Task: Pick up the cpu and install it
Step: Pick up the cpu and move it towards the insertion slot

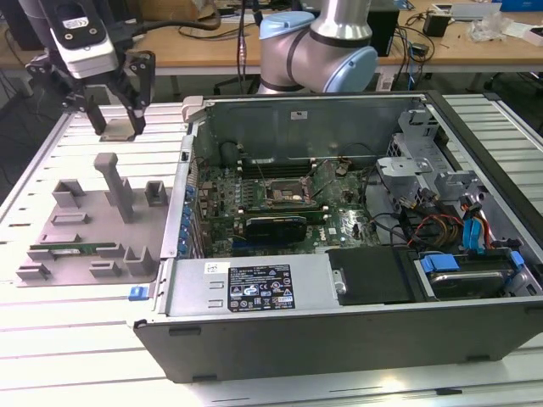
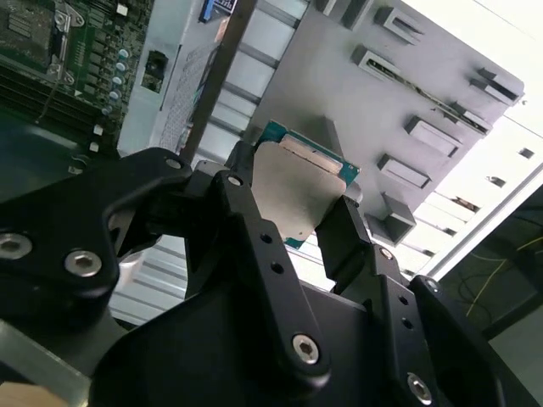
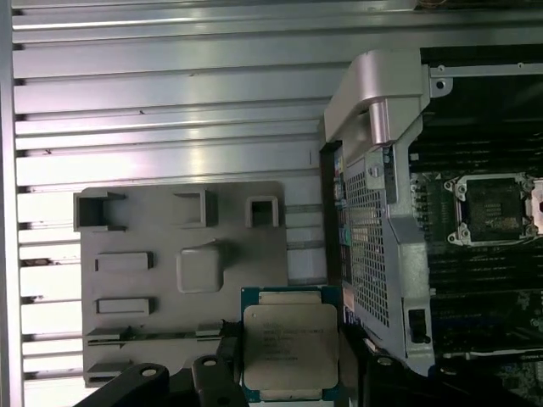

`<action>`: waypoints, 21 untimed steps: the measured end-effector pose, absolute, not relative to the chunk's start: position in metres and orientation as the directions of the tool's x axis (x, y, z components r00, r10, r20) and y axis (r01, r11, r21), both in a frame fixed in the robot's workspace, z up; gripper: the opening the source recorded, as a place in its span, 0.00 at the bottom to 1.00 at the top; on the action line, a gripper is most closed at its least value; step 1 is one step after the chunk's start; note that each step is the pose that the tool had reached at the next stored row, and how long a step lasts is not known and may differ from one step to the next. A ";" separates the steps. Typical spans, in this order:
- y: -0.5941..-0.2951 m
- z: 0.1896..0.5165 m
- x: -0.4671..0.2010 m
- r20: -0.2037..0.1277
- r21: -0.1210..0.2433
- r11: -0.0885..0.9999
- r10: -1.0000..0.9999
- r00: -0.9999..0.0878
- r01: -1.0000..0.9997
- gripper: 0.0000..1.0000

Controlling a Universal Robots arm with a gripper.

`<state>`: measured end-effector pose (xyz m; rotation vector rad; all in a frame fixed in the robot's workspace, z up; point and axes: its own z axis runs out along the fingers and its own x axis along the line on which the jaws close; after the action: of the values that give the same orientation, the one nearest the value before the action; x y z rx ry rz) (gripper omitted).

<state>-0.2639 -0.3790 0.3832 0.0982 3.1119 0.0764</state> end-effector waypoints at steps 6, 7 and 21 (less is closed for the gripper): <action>-0.379 0.383 -0.252 -0.025 0.050 0.997 0.064 -0.998 0.062 0.54; -0.379 0.383 -0.249 -0.025 0.050 0.997 0.064 -0.998 0.062 0.54; -0.379 0.383 -0.220 -0.026 0.050 0.997 0.064 -0.998 0.062 0.54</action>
<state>-0.2204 -0.3790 0.3833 0.0983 3.1120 0.0763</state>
